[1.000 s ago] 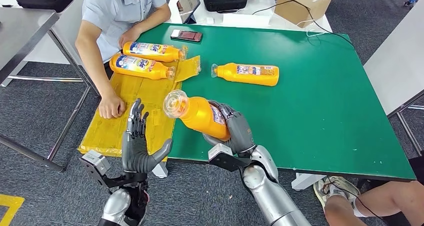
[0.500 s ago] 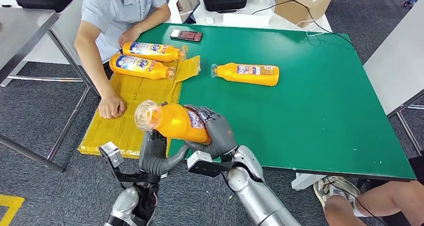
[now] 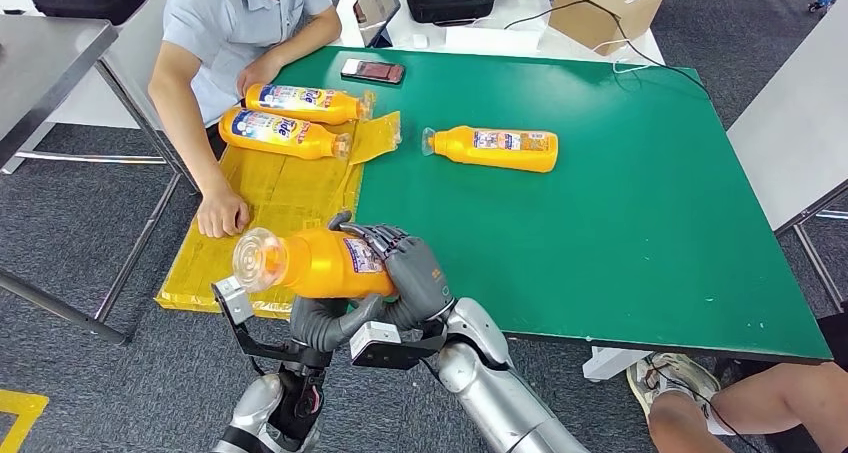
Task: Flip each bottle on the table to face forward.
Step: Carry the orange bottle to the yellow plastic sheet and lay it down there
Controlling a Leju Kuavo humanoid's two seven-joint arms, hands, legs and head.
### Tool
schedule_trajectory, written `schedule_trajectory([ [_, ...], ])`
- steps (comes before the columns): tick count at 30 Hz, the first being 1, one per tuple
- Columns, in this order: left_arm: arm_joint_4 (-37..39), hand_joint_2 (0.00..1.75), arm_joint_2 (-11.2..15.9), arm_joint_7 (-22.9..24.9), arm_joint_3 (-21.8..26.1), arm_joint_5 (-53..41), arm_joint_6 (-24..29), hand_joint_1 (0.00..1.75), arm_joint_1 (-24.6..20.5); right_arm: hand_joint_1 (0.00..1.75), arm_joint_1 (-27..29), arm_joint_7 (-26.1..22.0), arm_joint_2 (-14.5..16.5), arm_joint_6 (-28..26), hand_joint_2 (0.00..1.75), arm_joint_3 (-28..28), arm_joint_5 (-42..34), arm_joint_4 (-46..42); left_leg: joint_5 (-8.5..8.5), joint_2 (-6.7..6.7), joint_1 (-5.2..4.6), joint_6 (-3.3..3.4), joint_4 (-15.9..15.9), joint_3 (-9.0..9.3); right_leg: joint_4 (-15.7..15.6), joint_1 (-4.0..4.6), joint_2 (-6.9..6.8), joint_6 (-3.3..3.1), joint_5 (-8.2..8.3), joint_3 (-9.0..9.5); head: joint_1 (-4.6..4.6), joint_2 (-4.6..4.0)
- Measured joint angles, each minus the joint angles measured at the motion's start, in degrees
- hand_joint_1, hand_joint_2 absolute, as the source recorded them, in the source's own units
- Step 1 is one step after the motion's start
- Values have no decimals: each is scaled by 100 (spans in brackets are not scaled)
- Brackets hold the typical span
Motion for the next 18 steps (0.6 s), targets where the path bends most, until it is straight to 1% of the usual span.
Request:
schedule_trajectory([
  [4, -64, 175, 0, -412, 26, -483, 481, 0, -12, 175, -2, 20, 27, 37, 175, 100, 22, 135, 0, 0, 0, 0, 0, 0, 0, -1, 0, 0, 0, 0, 0, 0],
  [6, -119, 175, 0, -509, 39, -643, 634, 0, -24, 175, -4, 48, 39, 47, 175, 153, 42, 183, 0, -1, 0, 0, 0, -1, 0, -1, -1, 0, 0, -1, 1, 0],
  [18, -196, 175, 0, -554, 105, -711, 711, 0, -30, 175, -40, 88, 69, 48, 175, 214, 100, 316, 0, -1, 0, 0, 0, -1, 0, -1, -1, 0, 0, -1, 1, 0],
])
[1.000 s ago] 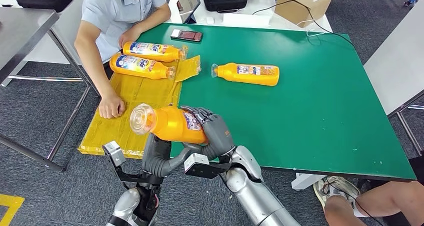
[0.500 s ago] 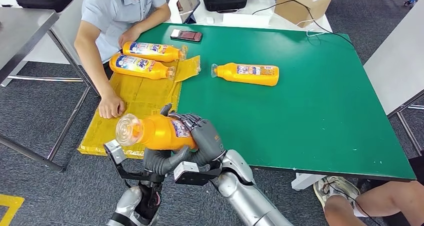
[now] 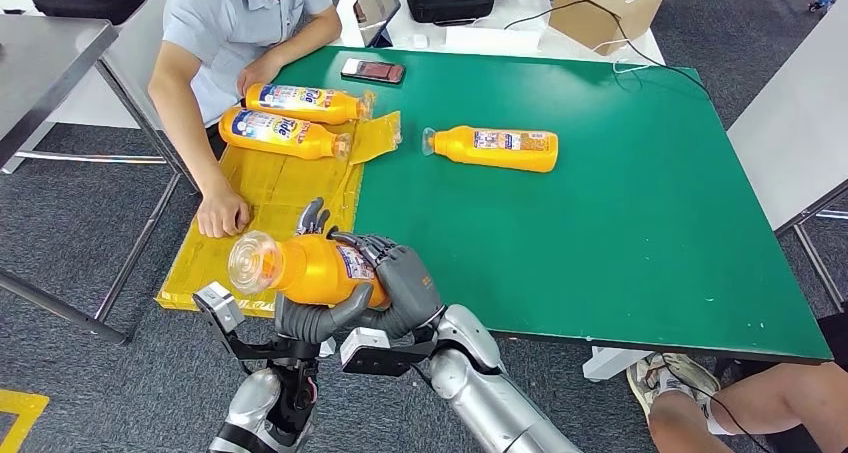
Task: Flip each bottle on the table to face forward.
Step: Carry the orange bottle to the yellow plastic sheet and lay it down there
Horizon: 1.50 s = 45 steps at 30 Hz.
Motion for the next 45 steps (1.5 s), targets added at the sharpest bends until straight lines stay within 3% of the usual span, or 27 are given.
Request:
schedule_trajectory([
  [1, 0, 175, 0, -5, 3, -19, 26, 5, -1, 175, -9, 23, 1, 0, 175, 11, 30, 9, 0, 0, 0, 0, 0, 0, 0, 0, 0, 0, 0, 0, -1, 0],
  [5, 0, 175, 0, 2, 24, -22, 80, 175, -5, 171, -58, 137, 1, -23, 175, 97, 204, 49, 0, 1, 0, 0, 0, 0, 0, 0, 0, 0, 0, -2, 0, 0],
  [6, 1, 175, 0, 25, 30, 35, 67, 175, -6, 161, -76, 161, 2, -35, 175, 120, 241, 58, 0, 1, 0, 0, 0, 0, 0, 0, 0, 0, 0, -2, 0, 0],
  [8, 4, 175, 0, 115, 46, 231, -27, 175, -10, 75, -116, 197, 3, -56, 175, 170, 301, 78, 0, 2, 0, 0, 0, 0, 0, 0, 1, 0, 0, -3, -1, 0],
  [10, 20, 175, -1, 273, 73, 510, -238, 175, -33, 1, -145, 207, 2, -93, 87, 216, 335, 105, 0, 1, 0, 0, 0, 0, 0, 0, 1, 0, 0, -3, 0, 0],
  [12, 58, 175, -2, 465, 112, 842, -541, 175, -81, 0, -144, 172, 0, -204, 0, 258, 351, 135, 0, 1, 0, 0, 0, 0, 0, 0, 0, 0, 0, -3, 1, 0],
  [16, 170, 175, -2, 660, 198, 1205, -881, 175, -182, 0, -133, 47, -8, -621, 0, 285, 415, 156, 0, 1, 0, 0, 0, 0, 0, 0, 1, 0, 0, -3, 1, 0],
  [22, 420, 175, -22, 765, 242, 1310, -846, 175, -433, 0, 9, -304, -22, -1454, 0, 197, 246, 61, 0, -5, 0, 0, 0, -3, 0, -1, -3, 0, 0, -2, 2, 0],
  [25, 546, 175, -66, 792, 219, 1325, -682, 175, -566, 0, 161, -461, -21, -1623, 0, -21, 342, -162, 0, -5, -1, 0, 0, -5, 0, -1, -4, 0, 0, -2, 2, 0],
  [27, 654, 175, -93, 803, 222, 1242, -313, 175, -687, 0, 257, -501, -19, -1648, 0, -200, 516, -352, 0, -6, -1, 0, 0, -5, 0, -1, -5, 0, 0, -1, 3, 0],
  [32, 1119, 175, -30, 402, 462, 280, 1453, 175, -1043, 0, 524, -633, 138, -1794, 0, -415, 948, -1024, 0, 17, 2, -6, 0, 0, 1, 4, 15, -2, 2, -16, -22, 0],
  [37, 1306, 175, 80, 253, 480, -1096, 2488, 175, -1279, 0, 722, -632, 212, -1799, 0, -601, 1362, -1611, 5, -9, 9, -7, 0, -6, 6, 11, -10, -4, -2, -8, -23, 0],
  [45, 1680, 175, 310, 390, 485, -2114, 3133, 175, -1660, 0, 854, -632, 298, -1799, 0, -821, 1396, -2099, 5, -5, 6, -7, 0, -9, 5, 4, -9, -4, -1, -9, -22, 0],
])
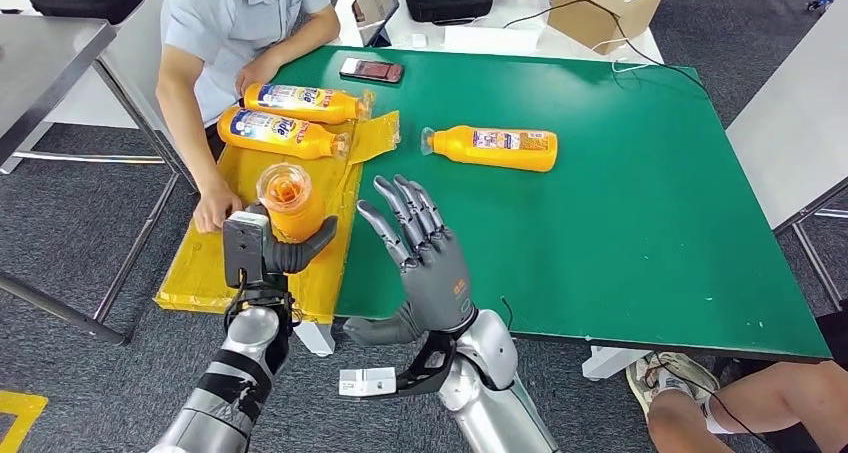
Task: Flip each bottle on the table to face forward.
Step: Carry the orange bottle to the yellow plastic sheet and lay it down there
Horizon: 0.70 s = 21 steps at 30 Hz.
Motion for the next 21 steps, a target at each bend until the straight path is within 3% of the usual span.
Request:
schedule_trajectory([
  [4, 322, 175, 93, 131, -80, -1249, 806, 175, -266, 0, -1, 0, 6, 0, 0, -7, -252, -4, 0, -2, -1, 0, 0, 0, 0, 0, 0, 1, 1, 0, -1, 0],
  [7, 731, 175, 161, 548, -232, -2292, 1120, 175, -557, 0, -6, 0, 27, 0, 0, -2, -409, -3, 0, -2, -1, 0, 0, 0, 0, 0, -1, 1, 1, 0, -1, 0],
  [13, 1817, 175, 252, 1426, -558, -3477, 668, 175, -1183, 0, -13, -1, 33, 1, 0, 50, -646, -2, 0, 1, 0, 0, 0, 0, 2, 0, 0, 1, 1, 0, -1, 0],
  [21, 2962, 175, 329, 2057, -869, -4141, 74, 175, -1738, 0, -40, 0, 10, 0, 0, 213, -794, -2, 0, 1, -1, 0, 0, 0, 2, 0, 0, 1, 1, 0, -1, 0],
])
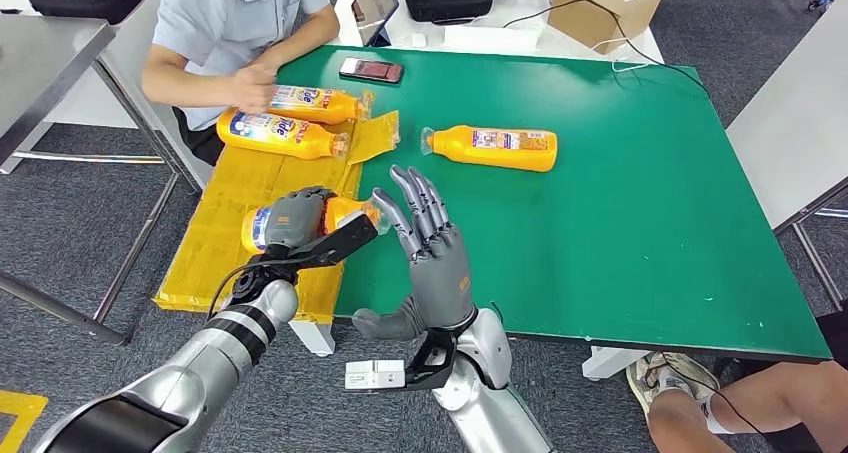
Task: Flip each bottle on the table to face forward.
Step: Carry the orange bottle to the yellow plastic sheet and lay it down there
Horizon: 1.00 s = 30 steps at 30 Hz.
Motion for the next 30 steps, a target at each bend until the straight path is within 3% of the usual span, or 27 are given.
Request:
schedule_trajectory([
  [7, 431, 175, 37, 147, -114, -96, -216, 175, -209, 0, -43, 0, -27, 1, 0, 85, -103, 10, 0, 0, 0, 0, 0, 1, 0, 1, 0, 0, 0, 2, 1, 0],
  [9, 538, 175, 44, 199, -127, -147, -413, 126, -237, 0, -60, 0, -38, 1, 0, 114, -182, 24, 0, 0, 0, 0, 0, 1, 1, 1, 0, 0, 0, 2, 1, 0],
  [11, 631, 175, 49, 259, -147, -262, -586, 47, -242, 0, -73, 0, -53, 1, 0, 147, -242, 44, 0, 0, 0, 0, 0, 1, 1, 0, 0, 0, 0, 2, 1, 0],
  [13, 729, 175, 53, 327, -196, -409, -722, 8, -243, 0, -94, 0, -74, 1, 0, 184, -301, 71, 0, 0, 0, 0, 0, 1, 1, 0, 0, 0, 0, 2, 1, 0],
  [14, 778, 175, 53, 341, -223, -456, -789, 0, -241, 0, -111, 0, -85, 1, 0, 204, -334, 86, 0, 0, 0, 0, 0, 1, 1, 0, 0, 0, 0, 2, 1, 0],
  [23, 917, 175, -50, -470, -135, 68, -1304, 0, -80, 0, -204, 0, -169, 1, 0, 321, -500, 245, 0, -14, -1, 0, 0, 5, 0, -2, -5, 0, -1, 11, 0, 0],
  [26, 875, 175, -142, -1083, 116, 689, -1536, 0, 21, 0, -223, 0, -198, 1, 0, 350, -522, 296, 0, -17, -2, 0, 0, 13, -1, -3, -6, 0, -1, 21, 0, 0],
  [30, 650, 175, -239, -2096, 634, 1761, -2341, 0, 253, 0, -236, 1, -234, 1, 0, 412, -617, 357, 1, -17, -3, 1, 0, 15, -1, -3, -6, 0, 0, 22, 1, 0],
])
